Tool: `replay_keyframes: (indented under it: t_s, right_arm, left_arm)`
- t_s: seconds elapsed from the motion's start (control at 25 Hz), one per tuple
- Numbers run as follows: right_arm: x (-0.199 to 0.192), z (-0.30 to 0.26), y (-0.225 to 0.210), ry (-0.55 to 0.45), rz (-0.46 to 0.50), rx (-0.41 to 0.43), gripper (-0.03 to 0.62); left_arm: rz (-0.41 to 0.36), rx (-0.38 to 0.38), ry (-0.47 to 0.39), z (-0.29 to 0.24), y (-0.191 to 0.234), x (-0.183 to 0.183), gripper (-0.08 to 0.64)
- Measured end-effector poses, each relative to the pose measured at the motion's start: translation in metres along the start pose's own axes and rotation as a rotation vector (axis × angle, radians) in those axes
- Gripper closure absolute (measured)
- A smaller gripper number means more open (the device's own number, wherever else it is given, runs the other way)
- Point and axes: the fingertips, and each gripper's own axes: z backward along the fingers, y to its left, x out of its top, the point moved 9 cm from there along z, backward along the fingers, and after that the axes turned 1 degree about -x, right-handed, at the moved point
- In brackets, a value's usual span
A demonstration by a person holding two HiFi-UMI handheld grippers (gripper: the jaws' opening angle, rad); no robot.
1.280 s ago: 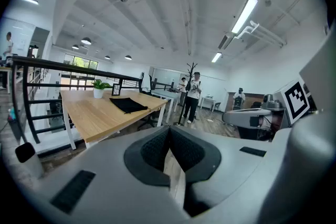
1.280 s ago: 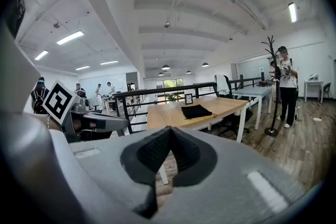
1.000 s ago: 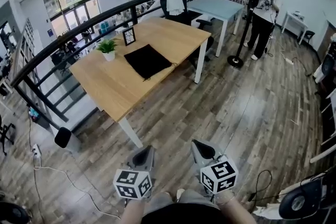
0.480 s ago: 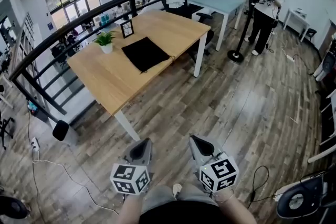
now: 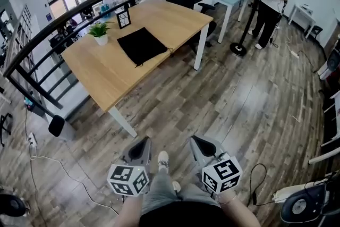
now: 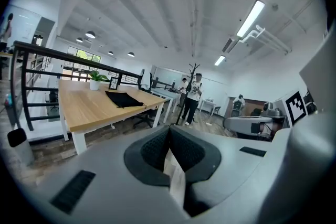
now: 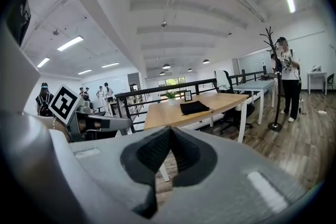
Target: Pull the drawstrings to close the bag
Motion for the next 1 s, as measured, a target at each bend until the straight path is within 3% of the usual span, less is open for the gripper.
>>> replay_keyframes:
  t_s: [0.32, 0.8, 1.0]
  right_arm:
    - [0.022, -0.08, -0.041, -0.003, 0.001, -0.014, 0.592]
    - [0.091, -0.233, -0.104, -0.039, 0.007, -0.078, 0.592]
    - [0.112, -0.274, -0.12, -0.056, 0.006, -0.094, 0.592]
  left_arm:
    - [0.045, -0.034, -0.019, -0.072, 0.054, 0.035, 0.546]
    - [0.03, -0.113, -0.022, -0.203, 0.149, 0.117, 0.546]
    - [-0.025, -0.147, 0.002, -0.24, 0.171, 0.138, 0.546]
